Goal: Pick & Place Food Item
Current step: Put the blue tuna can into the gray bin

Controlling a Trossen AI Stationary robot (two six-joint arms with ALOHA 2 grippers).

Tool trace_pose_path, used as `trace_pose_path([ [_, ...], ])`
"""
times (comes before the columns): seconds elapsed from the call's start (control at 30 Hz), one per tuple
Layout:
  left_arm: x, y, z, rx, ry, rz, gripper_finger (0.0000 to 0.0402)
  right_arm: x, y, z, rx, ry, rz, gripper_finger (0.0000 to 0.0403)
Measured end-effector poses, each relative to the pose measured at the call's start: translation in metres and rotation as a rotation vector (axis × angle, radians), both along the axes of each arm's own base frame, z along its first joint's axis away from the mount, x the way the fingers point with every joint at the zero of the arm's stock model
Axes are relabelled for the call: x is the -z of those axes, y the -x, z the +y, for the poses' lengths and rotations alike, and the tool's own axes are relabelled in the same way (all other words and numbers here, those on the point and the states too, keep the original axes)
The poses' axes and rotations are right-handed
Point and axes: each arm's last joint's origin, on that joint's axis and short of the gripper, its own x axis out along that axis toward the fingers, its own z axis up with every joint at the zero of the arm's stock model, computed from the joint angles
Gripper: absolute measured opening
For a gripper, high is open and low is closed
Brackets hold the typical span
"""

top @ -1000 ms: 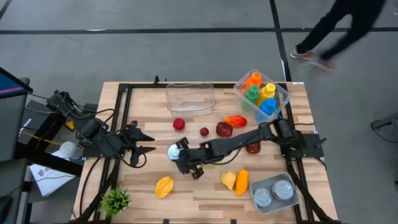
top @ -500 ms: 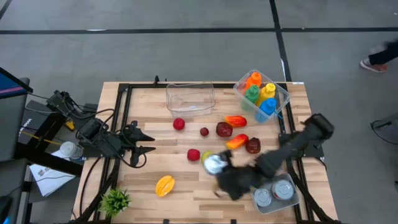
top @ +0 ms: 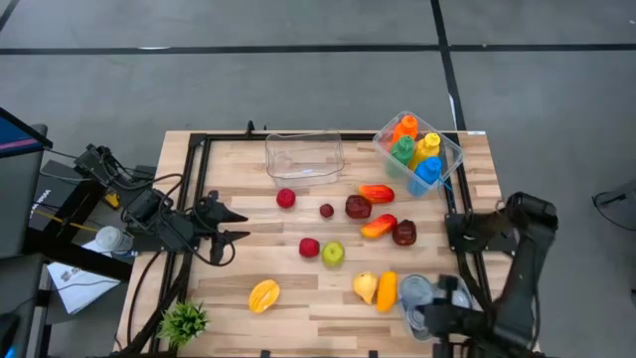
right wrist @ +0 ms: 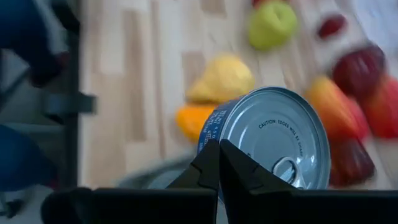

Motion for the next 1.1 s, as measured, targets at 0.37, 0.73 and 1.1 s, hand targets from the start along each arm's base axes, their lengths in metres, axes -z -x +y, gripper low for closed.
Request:
trace_pose_path([
  [0.37,-0.001,0.0,0.0,-0.012,-0.004,-0.009,0.0176,0.049,0.013,0.031,0.105,0.011,0.064,0.0],
  [0.73,-0.001,0.0,0.0,-0.01,-0.007,-0.008,0.0176,0.071,0.015,0.047,0.138,-0.039,0.075,0.0],
  [1.1,-0.001,0.0,0.0,-0.013,-0.011,-0.009,0.0176,0.072,0.016,0.051,0.129,-0.082,0.066,0.0],
])
